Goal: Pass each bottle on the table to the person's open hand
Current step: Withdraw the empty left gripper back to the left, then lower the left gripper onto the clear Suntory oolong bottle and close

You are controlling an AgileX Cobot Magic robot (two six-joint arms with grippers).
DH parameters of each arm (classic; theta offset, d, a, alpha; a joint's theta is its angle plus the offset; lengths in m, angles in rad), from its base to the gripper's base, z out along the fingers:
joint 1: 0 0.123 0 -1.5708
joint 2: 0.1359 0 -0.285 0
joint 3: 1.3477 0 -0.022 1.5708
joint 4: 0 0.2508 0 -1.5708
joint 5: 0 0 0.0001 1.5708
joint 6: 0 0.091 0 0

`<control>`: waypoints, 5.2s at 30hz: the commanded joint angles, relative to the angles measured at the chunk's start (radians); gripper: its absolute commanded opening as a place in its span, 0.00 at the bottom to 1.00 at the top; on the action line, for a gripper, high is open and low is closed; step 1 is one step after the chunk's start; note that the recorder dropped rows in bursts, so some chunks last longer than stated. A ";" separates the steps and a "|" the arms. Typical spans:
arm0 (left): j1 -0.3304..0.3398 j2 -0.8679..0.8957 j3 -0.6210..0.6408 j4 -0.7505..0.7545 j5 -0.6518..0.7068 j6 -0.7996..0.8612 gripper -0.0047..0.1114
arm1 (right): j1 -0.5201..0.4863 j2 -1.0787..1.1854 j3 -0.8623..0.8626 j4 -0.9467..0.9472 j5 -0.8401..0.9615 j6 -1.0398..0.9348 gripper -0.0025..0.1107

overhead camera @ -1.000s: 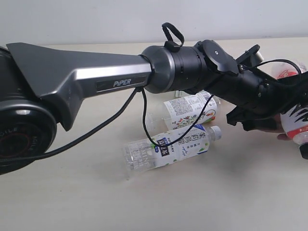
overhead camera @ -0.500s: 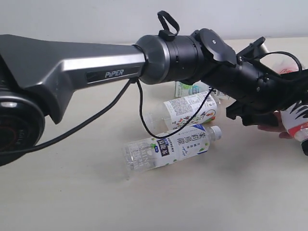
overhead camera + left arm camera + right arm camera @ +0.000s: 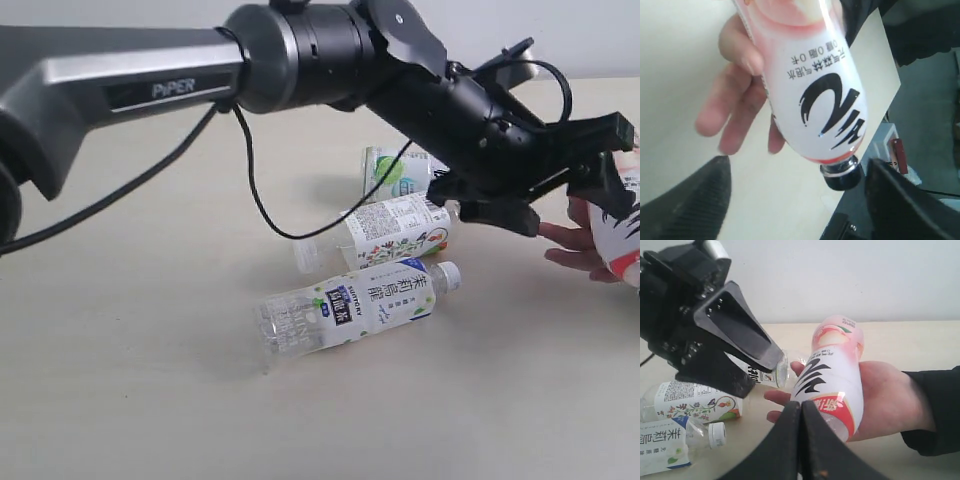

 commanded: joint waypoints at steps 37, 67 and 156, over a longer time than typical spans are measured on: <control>0.258 -0.701 0.962 0.647 -0.588 0.154 0.04 | -0.006 -0.006 0.005 -0.002 -0.008 0.001 0.02; 0.264 -1.302 1.288 0.741 -0.515 0.177 0.04 | 0.014 -0.006 0.005 -0.002 -0.008 -0.001 0.02; 0.020 -0.341 0.371 0.828 0.281 0.258 0.57 | 0.014 -0.006 0.005 -0.002 -0.008 0.001 0.02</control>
